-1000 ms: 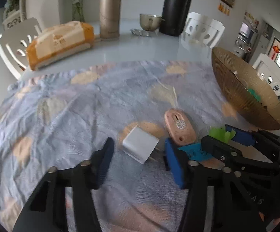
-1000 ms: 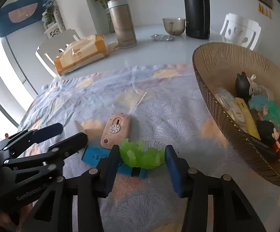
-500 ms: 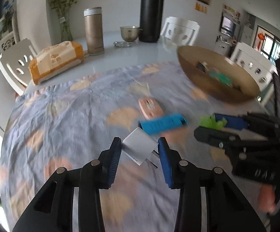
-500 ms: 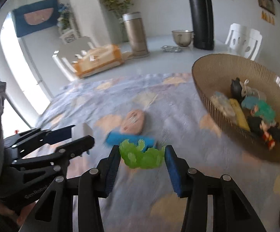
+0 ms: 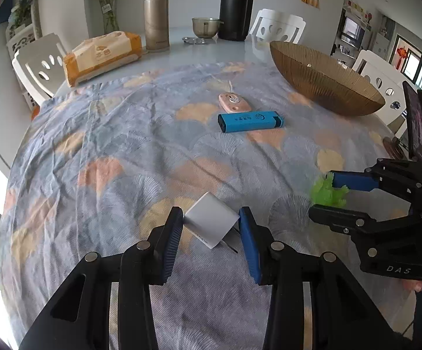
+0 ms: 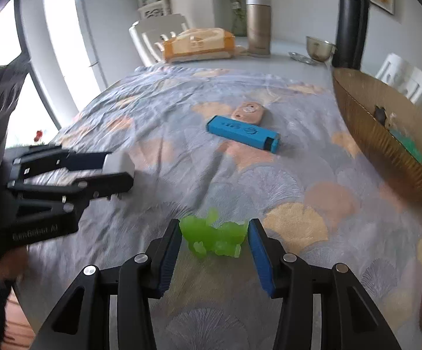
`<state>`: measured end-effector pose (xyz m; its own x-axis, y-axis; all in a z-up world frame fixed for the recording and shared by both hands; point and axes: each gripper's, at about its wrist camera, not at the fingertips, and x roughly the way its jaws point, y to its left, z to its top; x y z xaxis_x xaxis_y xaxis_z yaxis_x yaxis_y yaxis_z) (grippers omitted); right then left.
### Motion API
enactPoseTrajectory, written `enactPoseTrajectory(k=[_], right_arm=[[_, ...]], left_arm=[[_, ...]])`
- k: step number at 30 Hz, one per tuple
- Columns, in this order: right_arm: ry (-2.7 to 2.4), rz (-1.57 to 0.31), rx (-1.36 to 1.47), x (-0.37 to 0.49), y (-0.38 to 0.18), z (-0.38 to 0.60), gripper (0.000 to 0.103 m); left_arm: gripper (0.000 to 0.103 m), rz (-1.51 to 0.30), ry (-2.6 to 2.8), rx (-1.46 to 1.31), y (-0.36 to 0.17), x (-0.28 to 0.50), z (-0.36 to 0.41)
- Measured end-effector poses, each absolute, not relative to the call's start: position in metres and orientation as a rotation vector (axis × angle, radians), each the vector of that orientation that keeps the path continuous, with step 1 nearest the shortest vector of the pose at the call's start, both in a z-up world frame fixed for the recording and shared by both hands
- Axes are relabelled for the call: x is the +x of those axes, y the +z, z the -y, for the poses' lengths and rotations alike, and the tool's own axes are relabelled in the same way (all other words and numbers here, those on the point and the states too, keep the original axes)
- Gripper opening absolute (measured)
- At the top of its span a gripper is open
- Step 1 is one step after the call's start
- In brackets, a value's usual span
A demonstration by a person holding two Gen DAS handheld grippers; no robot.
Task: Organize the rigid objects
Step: 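Lower the left tool around the white charger while the right tool lowers around the green toy, then close the left tool on the white charger while the right tool grasps the green toy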
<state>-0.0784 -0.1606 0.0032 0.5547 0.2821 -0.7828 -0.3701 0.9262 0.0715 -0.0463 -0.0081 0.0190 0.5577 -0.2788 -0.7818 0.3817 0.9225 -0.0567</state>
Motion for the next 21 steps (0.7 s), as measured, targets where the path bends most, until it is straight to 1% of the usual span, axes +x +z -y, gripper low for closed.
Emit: enactPoseTrajectory(k=[1,2,3,4,6,12,13,15,17,21], right_arm=[[0.387,-0.914,-0.104,-0.079,0.002,0.161,0.046],[0.391,-0.921,-0.101,-0.080,0.001,0.162,0.047],[0.394,-0.920,-0.098,-0.082,0.002,0.164,0.054],[0.393,-0.919,-0.095,-0.083,0.002,0.165,0.067],[0.393,-0.913,-0.084,-0.084,0.004,0.168,0.071],[0.443,-0.940,-0.002,-0.081,0.002,0.178,0.072],[0.453,-0.940,0.005,-0.081,0.002,0.179,0.073],[0.474,-0.942,0.010,-0.083,0.002,0.178,0.076],[0.493,-0.942,0.007,-0.084,0.002,0.176,0.077],[0.482,-0.940,-0.026,-0.086,0.001,0.171,0.078]], left_arm=[[0.046,-0.906,-0.387,0.120,0.018,-0.047,0.006],[0.046,-0.910,-0.388,0.118,0.016,-0.050,0.002],[0.046,-0.912,-0.389,0.121,0.016,-0.053,0.000],[0.046,-0.915,-0.387,0.130,0.014,-0.056,-0.002],[0.046,-0.917,-0.370,0.155,0.012,-0.061,-0.006],[0.047,-0.937,-0.356,0.144,0.013,-0.064,-0.017],[0.047,-0.937,-0.367,0.137,0.014,-0.063,-0.014],[0.050,-0.936,-0.380,0.143,0.015,-0.060,-0.007],[0.058,-0.941,-0.392,0.146,0.013,-0.054,0.002],[0.057,-0.925,-0.370,0.154,0.010,-0.046,0.011]])
